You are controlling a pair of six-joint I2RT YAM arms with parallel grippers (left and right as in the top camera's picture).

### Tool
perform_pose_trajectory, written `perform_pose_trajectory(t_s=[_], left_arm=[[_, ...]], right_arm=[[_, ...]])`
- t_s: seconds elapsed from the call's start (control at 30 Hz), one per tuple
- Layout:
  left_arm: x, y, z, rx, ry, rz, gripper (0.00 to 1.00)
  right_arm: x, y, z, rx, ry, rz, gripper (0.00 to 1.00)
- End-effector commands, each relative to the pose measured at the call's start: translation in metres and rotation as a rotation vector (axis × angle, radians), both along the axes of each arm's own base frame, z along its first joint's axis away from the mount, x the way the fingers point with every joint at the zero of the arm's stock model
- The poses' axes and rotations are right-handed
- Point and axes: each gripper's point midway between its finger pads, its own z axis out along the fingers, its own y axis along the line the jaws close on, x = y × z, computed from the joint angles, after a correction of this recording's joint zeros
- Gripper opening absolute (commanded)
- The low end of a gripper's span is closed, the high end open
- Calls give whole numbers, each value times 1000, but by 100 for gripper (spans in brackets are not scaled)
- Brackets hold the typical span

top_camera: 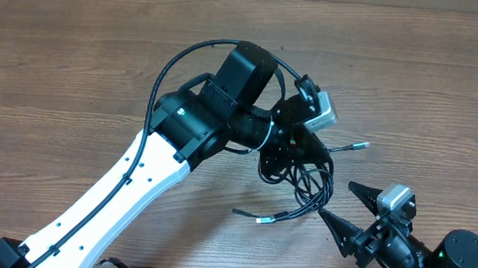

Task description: Untangle cables

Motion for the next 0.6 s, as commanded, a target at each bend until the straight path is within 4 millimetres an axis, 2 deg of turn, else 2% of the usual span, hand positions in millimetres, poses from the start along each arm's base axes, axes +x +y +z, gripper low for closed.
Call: perform_pose_trajectory(t_s=[0.0,0.47,0.5,0.57], left_arm=[[-16,-2,23,-92,-21,-97,4],[-26,-9,22,-90,-27,-126,4],[-26,-9,22,-90,-27,-126,4],[-26,-9,22,-91,-26,-128,4]], right_arm=[[-1,0,4,-3,-16,-4,66],[1,0,11,69,24,-26,63],[1,0,11,71,25,-26,61],[1,0,11,71,26,-27,50]])
